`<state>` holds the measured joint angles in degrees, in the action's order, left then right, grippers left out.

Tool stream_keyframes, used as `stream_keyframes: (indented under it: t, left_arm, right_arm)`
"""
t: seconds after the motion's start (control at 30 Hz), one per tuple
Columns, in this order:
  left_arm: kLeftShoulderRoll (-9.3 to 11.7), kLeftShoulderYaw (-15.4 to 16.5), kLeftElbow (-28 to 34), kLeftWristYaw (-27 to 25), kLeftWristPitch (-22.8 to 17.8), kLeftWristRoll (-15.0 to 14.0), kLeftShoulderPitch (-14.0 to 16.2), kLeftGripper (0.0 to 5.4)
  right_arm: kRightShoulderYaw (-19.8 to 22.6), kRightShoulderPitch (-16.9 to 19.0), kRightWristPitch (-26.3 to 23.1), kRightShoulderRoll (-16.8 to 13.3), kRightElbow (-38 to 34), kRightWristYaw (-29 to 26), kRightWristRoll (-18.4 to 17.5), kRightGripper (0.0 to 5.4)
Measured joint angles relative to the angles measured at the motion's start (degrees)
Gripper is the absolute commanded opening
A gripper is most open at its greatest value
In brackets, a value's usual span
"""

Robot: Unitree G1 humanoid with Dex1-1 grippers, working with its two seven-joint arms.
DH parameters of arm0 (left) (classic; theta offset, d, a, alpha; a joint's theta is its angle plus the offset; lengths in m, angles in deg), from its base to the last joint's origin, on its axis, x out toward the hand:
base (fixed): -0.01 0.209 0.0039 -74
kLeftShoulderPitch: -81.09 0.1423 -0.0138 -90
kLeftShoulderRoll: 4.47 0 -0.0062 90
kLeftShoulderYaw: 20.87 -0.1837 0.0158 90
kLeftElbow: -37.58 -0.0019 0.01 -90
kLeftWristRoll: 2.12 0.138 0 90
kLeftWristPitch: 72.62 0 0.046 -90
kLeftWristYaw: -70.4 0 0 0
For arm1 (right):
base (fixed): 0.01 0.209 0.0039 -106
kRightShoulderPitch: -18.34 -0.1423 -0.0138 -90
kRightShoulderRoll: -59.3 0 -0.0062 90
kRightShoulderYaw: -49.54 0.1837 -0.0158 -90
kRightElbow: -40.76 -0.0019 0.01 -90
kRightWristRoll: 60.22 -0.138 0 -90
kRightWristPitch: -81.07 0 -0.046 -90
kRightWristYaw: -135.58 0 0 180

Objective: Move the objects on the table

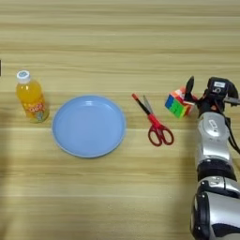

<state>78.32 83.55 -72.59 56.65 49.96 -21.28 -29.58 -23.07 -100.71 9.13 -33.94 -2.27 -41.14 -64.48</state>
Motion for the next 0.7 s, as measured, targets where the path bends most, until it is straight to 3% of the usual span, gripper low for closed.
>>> stream_keyframes:
  t: [0.23, 0.7]
  left_arm:
    - [-0.72, -4.51, 0.42, -4.40, -2.46, 2.24, 2.02, 5.40]
    - [0.24, -7.46, -1.10, -4.71, -3.36, 9.11, 2.95, 5.40]
  right_arm:
    - [-0.10, -0.04, 0.11, 0.00, 0.10, 0.09, -0.02, 5.38]
    - [-0.09, -0.04, 0.24, 0.00, 0.10, 0.11, -0.15, 5.38]
